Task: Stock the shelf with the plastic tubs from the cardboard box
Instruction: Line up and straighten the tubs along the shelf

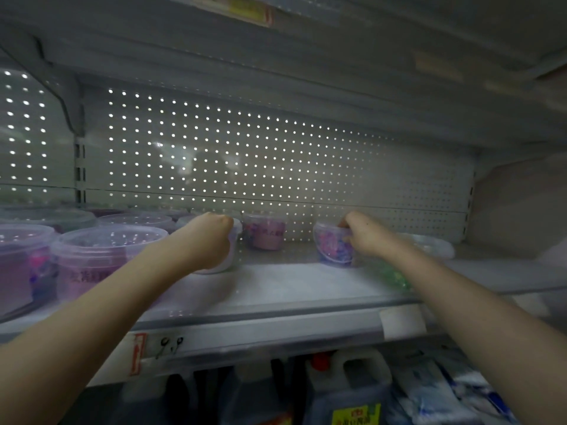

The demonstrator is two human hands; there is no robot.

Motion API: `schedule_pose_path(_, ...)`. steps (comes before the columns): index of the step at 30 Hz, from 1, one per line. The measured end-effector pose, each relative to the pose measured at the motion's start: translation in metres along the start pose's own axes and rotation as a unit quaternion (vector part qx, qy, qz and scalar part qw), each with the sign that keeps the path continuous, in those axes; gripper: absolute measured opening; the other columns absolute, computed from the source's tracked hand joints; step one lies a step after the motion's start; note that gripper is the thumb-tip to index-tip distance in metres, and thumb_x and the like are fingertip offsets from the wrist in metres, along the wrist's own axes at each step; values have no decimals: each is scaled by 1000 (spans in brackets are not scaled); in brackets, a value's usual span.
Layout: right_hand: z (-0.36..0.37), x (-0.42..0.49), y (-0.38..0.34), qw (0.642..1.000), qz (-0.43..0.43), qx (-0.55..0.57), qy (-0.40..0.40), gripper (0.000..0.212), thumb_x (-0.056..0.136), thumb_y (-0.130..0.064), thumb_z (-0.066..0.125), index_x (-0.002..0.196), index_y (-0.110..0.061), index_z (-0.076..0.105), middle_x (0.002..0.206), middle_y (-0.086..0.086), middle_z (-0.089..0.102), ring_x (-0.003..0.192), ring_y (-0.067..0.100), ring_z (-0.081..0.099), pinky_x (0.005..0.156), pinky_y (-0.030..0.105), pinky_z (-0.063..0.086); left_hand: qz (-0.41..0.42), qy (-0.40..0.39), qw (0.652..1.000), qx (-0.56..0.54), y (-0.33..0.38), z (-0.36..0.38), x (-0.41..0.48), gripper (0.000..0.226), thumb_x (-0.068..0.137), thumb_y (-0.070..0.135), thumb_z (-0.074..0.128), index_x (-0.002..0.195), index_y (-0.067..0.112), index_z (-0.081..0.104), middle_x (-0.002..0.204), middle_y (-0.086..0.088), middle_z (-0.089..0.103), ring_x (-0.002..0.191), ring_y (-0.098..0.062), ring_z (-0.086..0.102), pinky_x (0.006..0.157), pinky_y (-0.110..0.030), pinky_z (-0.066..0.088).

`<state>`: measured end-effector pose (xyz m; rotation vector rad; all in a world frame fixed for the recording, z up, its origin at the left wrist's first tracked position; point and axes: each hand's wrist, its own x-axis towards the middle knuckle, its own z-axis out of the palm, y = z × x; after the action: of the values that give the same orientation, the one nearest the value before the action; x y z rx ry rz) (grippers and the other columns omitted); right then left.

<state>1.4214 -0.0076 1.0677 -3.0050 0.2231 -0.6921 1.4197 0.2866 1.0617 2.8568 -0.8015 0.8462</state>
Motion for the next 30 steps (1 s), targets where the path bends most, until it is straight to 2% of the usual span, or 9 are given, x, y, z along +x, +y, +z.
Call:
schedule_pose_path(2,2,-1,-5,1000,-22,-3,11,25,88,-12,59,113,-14,59,117,13,60,103,29,58,87,36,47,-4,-5,1000,-14,0,-3,-4,19,88,2,37,81,16,47,113,-20,62,105,-34,57,75,-31,40)
schedule_pose_path(4,3,-1,-15,999,-44,7,12,23,89,-16,60,112,-16,61,116,11,62,102,29,59,87,37,48,-6,-8,1000,-26,-1,-5,-6,29,87,2,37,66,20,31,109,-21,61,101,-35,57,76,-33,43)
schedule_pose_path(8,7,0,-51,993,-103,35,43,21,85,-24,67,104,-18,69,107,8,68,97,28,62,84,38,50,-7,-16,999,-28,0,-8,-8,35,88,1,35,63,23,22,107,-24,60,99,-36,57,71,-32,40)
schedule_pose_path(10,9,1,-65,989,-118,85,38,29,80,-26,72,107,-18,69,109,4,69,99,22,62,84,32,49,-10,-32,999,-18,0,-7,-10,25,90,4,36,70,19,32,110,-24,58,101,-36,57,71,-32,37)
schedule_pose_path(12,-1,-1,-65,977,-130,166,-7,46,76,-20,77,120,-15,63,118,2,65,103,15,59,86,23,44,-24,-47,999,-13,-3,-4,-10,11,92,10,37,94,9,47,114,-22,57,104,-37,55,79,-35,42)
schedule_pose_path(16,-17,-8,-31,984,-119,119,-55,62,76,-9,75,133,-13,50,133,2,53,123,15,48,101,22,36,-18,-45,999,13,-2,0,-13,39,92,15,37,130,11,42,133,-9,49,119,-30,48,93,-37,38)
schedule_pose_path(21,11,-3,-27,981,-74,177,17,34,79,-14,74,113,-17,67,116,4,65,113,21,58,97,29,43,20,-9,998,64,2,4,-23,47,91,24,40,138,20,33,143,-2,41,125,-25,44,100,-38,34)
schedule_pose_path(27,16,-2,-65,977,-120,157,77,37,74,-30,79,109,-20,69,98,-4,63,94,15,55,80,26,42,40,4,990,135,-1,11,-28,53,95,29,35,146,20,23,145,-2,38,127,-24,43,100,-39,34)
schedule_pose_path(30,10,1,-50,976,-117,184,24,51,71,-24,81,119,-19,64,113,1,63,110,17,57,93,30,45,44,-2,988,151,-1,12,-32,55,97,32,33,148,18,18,150,-4,28,133,-22,35,105,-40,31)
